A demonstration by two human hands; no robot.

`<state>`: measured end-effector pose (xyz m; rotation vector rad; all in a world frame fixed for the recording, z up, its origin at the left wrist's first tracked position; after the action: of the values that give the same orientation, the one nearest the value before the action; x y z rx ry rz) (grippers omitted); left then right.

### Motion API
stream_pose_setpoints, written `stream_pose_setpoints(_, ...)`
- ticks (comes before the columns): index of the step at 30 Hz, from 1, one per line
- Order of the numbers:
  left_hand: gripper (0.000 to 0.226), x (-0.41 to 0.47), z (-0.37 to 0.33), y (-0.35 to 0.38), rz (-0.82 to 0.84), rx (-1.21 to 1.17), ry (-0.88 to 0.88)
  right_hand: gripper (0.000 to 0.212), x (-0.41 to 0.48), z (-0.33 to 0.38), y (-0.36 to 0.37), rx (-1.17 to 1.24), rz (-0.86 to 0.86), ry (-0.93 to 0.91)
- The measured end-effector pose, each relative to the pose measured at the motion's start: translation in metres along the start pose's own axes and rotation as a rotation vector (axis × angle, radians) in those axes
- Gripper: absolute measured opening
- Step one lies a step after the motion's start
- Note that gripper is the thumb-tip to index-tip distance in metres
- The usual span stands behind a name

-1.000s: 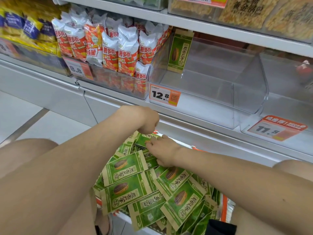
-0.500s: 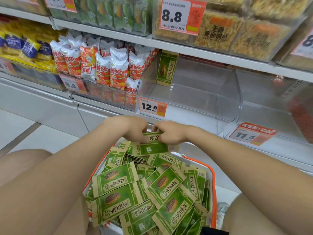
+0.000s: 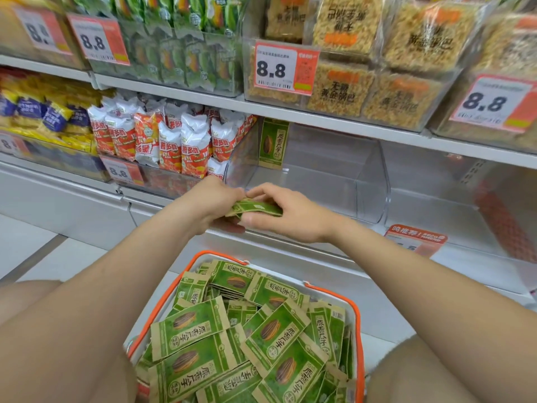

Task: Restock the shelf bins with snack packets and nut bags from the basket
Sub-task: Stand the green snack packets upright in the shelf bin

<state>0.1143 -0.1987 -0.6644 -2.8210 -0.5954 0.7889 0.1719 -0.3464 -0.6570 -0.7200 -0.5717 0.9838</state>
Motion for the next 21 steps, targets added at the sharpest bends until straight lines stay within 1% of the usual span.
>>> stream_pose_setpoints(1, 0.018, 0.001, -0.001, -0.001, -0.015, -0.071, -0.024, 0.060, 0.000, 0.003, -0.005, -0.065, -0.014, -0.052)
stream_pose_setpoints(2, 0.015, 0.001, -0.002, -0.002, -0.010, -0.143, -0.047, 0.059, 0.001, 0.003, -0.009, -0.114, -0.048, -0.103)
stream_pose_setpoints(3, 0.014, 0.002, -0.002, -0.002, 0.012, -0.221, -0.065, 0.050, 0.003, 0.001, -0.013, -0.140, -0.094, -0.135)
stream_pose_setpoints(5, 0.022, 0.001, -0.003, 0.000, 0.060, -0.368, -0.085, 0.023, 0.008, -0.004, -0.018, -0.123, -0.176, -0.133)
stream_pose_setpoints(6, 0.028, 0.000, -0.003, 0.000, 0.066, -0.402, -0.082, 0.023, 0.010, -0.008, -0.021, -0.103, -0.227, -0.110)
stream_pose_setpoints(7, 0.035, 0.002, -0.003, 0.000, 0.061, -0.407, -0.069, 0.028, 0.012, -0.012, -0.024, -0.092, -0.278, -0.072)
stream_pose_setpoints(9, 0.045, 0.005, -0.002, 0.000, 0.044, -0.352, 0.005, 0.030, 0.013, -0.019, -0.029, 0.018, -0.370, 0.033)
stream_pose_setpoints(10, 0.046, 0.007, -0.002, 0.002, 0.041, -0.307, 0.054, 0.031, 0.013, -0.024, -0.030, 0.111, -0.400, 0.100)
stream_pose_setpoints(12, 0.041, 0.011, -0.001, 0.009, 0.039, -0.245, 0.134, 0.037, 0.013, -0.035, -0.025, 0.283, -0.409, 0.249)
stream_pose_setpoints(14, 0.039, 0.013, -0.002, 0.015, 0.033, -0.219, 0.180, 0.040, 0.015, -0.045, -0.019, 0.348, -0.389, 0.355)
stream_pose_setpoints(17, 0.036, 0.015, -0.015, 0.016, -0.017, -0.189, 0.236, 0.041, 0.019, -0.042, -0.023, 0.408, -0.383, 0.428)
stream_pose_setpoints(21, 0.035, 0.020, -0.027, 0.007, -0.071, -0.097, 0.256, 0.030, 0.024, -0.041, -0.032, 0.533, -0.380, 0.503)
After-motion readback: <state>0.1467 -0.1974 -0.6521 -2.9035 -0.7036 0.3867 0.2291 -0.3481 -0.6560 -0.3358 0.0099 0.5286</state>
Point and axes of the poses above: each hand's wrist, its own x-axis towards the middle knuckle, its own y-axis out of the palm, z = x × y, the point moved 6 cm from there along x, towards the middle knuckle, and after that the axes turned 8 degrees about -y, right-handed, at the moved point
